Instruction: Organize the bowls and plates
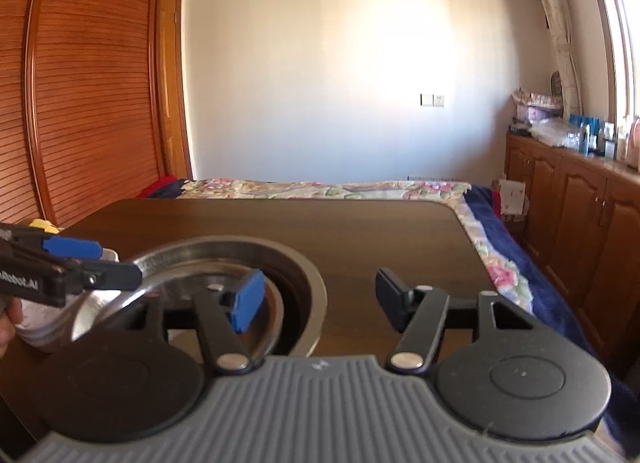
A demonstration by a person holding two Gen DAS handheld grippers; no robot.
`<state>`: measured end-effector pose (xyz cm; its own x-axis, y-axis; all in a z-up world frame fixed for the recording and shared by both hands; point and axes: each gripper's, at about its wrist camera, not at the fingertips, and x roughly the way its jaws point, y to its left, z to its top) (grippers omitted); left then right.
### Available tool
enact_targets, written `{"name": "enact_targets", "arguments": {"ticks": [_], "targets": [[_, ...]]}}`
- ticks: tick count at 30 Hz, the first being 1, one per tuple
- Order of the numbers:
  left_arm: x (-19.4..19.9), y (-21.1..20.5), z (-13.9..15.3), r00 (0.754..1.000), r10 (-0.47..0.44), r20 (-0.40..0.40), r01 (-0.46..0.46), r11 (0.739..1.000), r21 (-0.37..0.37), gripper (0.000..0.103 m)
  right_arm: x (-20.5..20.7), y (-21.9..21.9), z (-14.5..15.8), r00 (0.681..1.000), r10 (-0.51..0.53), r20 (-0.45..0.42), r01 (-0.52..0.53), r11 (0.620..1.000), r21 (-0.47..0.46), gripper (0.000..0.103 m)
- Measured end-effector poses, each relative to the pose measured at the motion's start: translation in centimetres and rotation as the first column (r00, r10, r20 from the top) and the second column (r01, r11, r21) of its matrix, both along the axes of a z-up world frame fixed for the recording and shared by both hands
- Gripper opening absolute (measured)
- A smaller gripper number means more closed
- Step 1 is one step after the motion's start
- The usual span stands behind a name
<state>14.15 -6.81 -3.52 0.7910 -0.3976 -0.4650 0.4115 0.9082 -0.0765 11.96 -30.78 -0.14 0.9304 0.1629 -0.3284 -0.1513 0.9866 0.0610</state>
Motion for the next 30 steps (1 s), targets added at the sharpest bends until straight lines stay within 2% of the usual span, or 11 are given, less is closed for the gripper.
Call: {"name": "enact_targets", "arguments": {"ticks": [2, 4, 6, 10, 15, 17, 21, 24, 26, 30], "targets": [[-0.1, 0.0, -0.1, 1.000, 0.003, 0.000, -0.003, 1.000, 0.005, 0.095, 0.3, -0.2, -0.6, 1.000, 0.006, -0.012, -0.006, 1.000, 0.029, 0.079], [-0.1, 0.0, -0.2, 1.000, 0.005, 0.000, -0.005, 1.000, 0.007, 0.095, 0.3, -0.2, -1.0, 1.000, 0.005, -0.011, -0.004, 0.999, 0.036, 0.083], [-0.1, 0.0, -0.4, 1.000, 0.003, 0.000, -0.003, 1.000, 0.013, 0.095, 0.3, -0.3, -1.0, 1.000, 0.004, -0.007, -0.003, 0.999, 0.044, 0.084], [0.4, -0.4, -0.8, 1.000, -0.004, -0.011, 0.005, 0.999, 0.034, 0.096, 0.2, -0.3, -1.0, 1.000, 0.005, -0.003, -0.005, 0.999, 0.050, 0.091], [0.5, -0.6, -0.9, 1.000, -0.010, -0.011, 0.010, 0.999, 0.030, 0.095, 0.5, -0.4, -1.1, 1.000, 0.000, -0.020, 0.001, 0.998, 0.067, 0.092], [0.7, -0.7, -1.0, 1.000, -0.019, -0.016, 0.019, 0.999, 0.029, 0.091, 0.6, -0.4, -1.1, 0.999, 0.019, -0.030, -0.017, 0.997, 0.078, 0.092], [1.1, -0.8, -1.3, 0.999, -0.030, -0.040, 0.031, 0.999, 0.026, 0.077, 0.7, -0.6, -1.3, 0.999, 0.024, -0.031, -0.021, 0.996, 0.091, 0.091], [1.1, -1.0, -1.4, 0.998, -0.030, -0.050, 0.032, 0.999, 0.026, 0.065, 0.5, -0.4, -1.4, 0.999, 0.033, -0.031, -0.030, 0.996, 0.081, 0.078], [1.1, -1.2, -1.5, 0.998, -0.031, -0.061, 0.032, 0.999, 0.022, 0.058, 0.6, -0.3, -1.5, 0.998, 0.035, -0.042, -0.032, 0.997, 0.073, 0.058], [1.0, -1.4, -1.6, 0.997, -0.028, -0.066, 0.029, 0.999, 0.021, 0.045, 0.6, -0.2, -1.5, 0.998, 0.042, -0.051, -0.038, 0.996, 0.076, 0.049]]}}
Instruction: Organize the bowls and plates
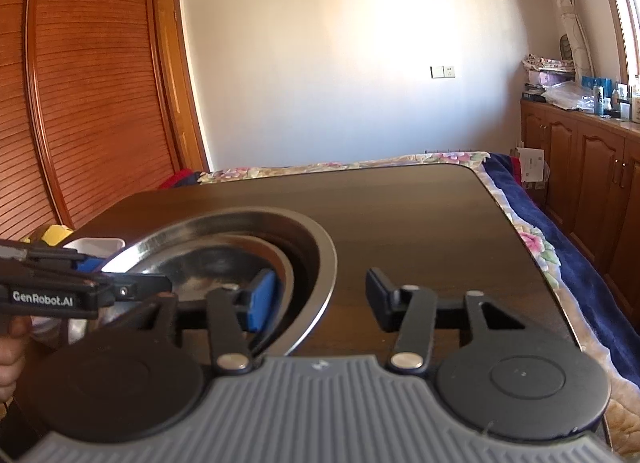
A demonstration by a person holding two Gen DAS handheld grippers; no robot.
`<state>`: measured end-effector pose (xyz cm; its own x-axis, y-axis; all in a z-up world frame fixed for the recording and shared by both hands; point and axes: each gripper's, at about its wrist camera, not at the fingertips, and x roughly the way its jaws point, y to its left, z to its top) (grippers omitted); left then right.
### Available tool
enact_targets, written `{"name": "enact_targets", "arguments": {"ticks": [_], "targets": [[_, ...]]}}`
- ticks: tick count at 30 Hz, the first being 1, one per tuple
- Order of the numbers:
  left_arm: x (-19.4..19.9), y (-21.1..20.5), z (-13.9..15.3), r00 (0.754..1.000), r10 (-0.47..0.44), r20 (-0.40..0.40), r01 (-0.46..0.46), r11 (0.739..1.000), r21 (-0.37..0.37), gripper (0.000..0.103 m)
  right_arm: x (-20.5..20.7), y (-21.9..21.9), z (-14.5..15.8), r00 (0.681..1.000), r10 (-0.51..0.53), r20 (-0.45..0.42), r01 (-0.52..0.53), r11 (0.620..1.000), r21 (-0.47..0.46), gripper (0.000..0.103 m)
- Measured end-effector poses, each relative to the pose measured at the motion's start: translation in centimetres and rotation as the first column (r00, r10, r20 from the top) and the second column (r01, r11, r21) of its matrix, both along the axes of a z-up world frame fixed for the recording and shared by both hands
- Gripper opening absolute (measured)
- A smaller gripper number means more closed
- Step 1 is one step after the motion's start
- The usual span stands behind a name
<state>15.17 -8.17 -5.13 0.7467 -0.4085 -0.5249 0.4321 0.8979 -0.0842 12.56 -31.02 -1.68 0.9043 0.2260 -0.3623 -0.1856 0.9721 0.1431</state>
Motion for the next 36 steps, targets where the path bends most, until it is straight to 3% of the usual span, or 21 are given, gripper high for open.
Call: {"name": "enact_targets", "arguments": {"ticks": [9, 18, 36], "targets": [[-0.7, -0.3, -0.4, 1.000, -0.002, 0.003, 0.002, 1.000, -0.002, 0.038, -0.1, 0.3, 0.1, 1.000, 0.027, 0.003, -0.027, 1.000, -0.016, 0.033], [-0.7, -0.3, -0.2, 1.000, 0.005, -0.010, -0.005, 1.000, -0.008, 0.038, -0.3, 0.2, 0.4, 1.000, 0.003, 0.017, -0.003, 1.000, 0.004, 0.034], [-0.9, 1.8, 2.0, 0.999, 0.032, 0.041, -0.031, 0.999, -0.012, 0.038, -0.7, 1.0, 1.5, 0.999, 0.026, 0.040, -0.028, 0.998, 0.052, 0.034]]}}
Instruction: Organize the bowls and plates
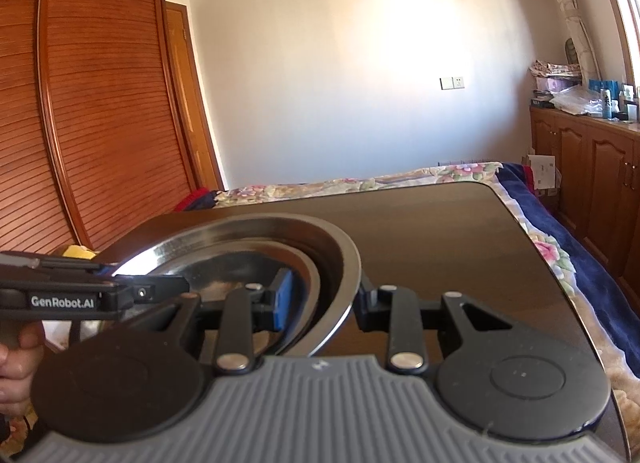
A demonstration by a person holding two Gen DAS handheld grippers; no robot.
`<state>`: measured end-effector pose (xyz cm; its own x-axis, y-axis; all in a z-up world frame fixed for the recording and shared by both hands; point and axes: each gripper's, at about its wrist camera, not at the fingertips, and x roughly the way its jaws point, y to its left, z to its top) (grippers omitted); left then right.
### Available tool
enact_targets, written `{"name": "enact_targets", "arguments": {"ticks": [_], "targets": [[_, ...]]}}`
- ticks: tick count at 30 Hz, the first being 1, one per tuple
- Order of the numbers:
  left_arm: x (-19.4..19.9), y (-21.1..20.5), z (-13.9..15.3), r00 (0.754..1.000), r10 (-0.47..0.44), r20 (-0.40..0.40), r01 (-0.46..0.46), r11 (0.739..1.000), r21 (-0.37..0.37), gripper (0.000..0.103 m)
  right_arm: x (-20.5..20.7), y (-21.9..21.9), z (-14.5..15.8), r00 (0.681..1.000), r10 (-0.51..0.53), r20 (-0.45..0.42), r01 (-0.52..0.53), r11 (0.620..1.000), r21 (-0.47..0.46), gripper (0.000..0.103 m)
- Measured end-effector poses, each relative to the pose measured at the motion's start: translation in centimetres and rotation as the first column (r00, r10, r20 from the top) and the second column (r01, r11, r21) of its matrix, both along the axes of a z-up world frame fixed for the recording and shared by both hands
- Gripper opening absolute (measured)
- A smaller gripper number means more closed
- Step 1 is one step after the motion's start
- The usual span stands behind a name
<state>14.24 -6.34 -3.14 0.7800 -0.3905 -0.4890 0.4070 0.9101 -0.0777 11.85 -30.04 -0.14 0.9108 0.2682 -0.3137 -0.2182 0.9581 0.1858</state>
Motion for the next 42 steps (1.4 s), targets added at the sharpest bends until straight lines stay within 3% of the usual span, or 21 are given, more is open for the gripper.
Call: {"name": "enact_targets", "arguments": {"ticks": [12, 24, 42], "targets": [[-0.3, 1.0, 2.4, 0.999, 0.009, 0.042, -0.009, 1.000, -0.016, 0.038, 0.2, 0.9, 1.8, 0.999, 0.016, 0.035, -0.015, 1.000, -0.015, 0.034], [-1.8, 4.9, 5.3, 0.995, 0.048, 0.089, -0.045, 0.999, -0.026, 0.038, 0.0, 3.9, 3.9, 0.995, 0.070, 0.065, -0.070, 0.997, -0.013, 0.034], [-3.2, 13.1, 3.9, 0.978, 0.204, 0.052, -0.203, 0.979, -0.021, 0.038, 1.0, 12.1, 3.1, 0.971, 0.238, 0.008, -0.238, 0.970, -0.043, 0.034]]}}
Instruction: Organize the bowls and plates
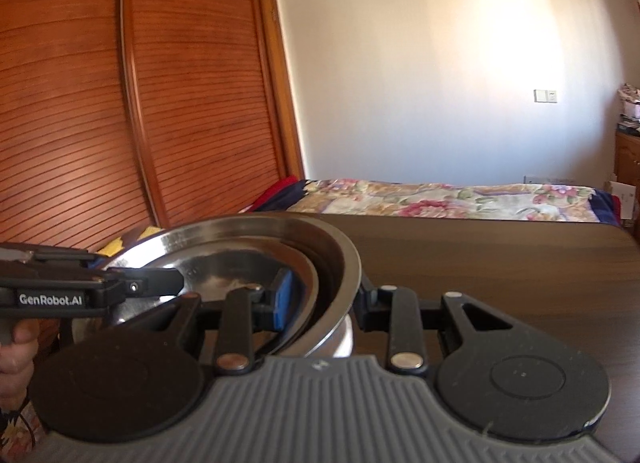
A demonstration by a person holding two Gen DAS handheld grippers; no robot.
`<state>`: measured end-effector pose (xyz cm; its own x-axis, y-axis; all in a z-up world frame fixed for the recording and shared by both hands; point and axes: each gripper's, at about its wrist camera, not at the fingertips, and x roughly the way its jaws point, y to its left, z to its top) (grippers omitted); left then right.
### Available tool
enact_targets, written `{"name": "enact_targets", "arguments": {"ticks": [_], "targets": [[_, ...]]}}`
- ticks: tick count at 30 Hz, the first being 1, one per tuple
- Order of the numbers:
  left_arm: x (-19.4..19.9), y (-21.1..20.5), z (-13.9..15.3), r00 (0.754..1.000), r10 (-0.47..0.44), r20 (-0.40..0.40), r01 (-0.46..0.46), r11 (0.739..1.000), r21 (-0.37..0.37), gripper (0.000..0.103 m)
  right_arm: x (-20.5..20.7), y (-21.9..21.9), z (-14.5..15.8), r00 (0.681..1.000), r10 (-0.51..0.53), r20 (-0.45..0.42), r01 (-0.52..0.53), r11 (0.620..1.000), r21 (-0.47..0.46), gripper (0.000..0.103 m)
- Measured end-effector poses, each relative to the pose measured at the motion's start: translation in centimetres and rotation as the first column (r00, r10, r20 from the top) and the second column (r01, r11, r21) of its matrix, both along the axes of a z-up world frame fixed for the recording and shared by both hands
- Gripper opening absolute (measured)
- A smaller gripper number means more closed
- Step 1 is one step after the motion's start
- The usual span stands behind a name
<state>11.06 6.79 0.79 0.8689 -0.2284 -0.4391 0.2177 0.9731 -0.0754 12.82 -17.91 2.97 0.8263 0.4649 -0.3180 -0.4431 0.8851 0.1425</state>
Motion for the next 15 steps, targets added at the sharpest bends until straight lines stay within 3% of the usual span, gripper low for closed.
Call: {"name": "enact_targets", "arguments": {"ticks": [15], "targets": [[1.8, 1.6, -3.4, 0.997, 0.000, -0.076, -0.002, 1.000, -0.024, 0.038, 0.9, 1.2, -1.9, 0.999, -0.007, -0.050, 0.005, 0.999, -0.038, 0.034]]}}
